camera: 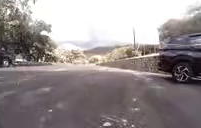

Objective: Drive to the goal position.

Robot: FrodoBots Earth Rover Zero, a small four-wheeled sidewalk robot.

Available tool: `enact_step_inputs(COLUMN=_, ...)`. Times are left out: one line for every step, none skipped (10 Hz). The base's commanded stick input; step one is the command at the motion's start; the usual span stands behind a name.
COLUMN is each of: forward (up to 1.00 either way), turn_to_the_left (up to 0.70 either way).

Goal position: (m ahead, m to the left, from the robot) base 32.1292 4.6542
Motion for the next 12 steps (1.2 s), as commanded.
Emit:
enact_step_inputs(forward=1.0, turn_to_the_left=0.0)
enact_step_inputs(forward=1.0, turn_to_the_left=0.0)
enact_step_inputs(forward=1.0, turn_to_the_left=0.0)
enact_step_inputs(forward=1.0, turn_to_the_left=0.0)
enact_step_inputs(forward=1.0, turn_to_the_left=0.0)
enact_step_inputs(forward=1.0, turn_to_the_left=0.0)
enact_step_inputs(forward=1.0, turn_to_the_left=0.0)
enact_step_inputs(forward=1.0, turn_to_the_left=0.0)
enact_step_inputs(forward=1.0, turn_to_the_left=0.0)
enact_step_inputs(forward=1.0, turn_to_the_left=0.0)
enact_step_inputs(forward=1.0, turn_to_the_left=0.0)
enact_step_inputs(forward=1.0, turn_to_the_left=0.0)
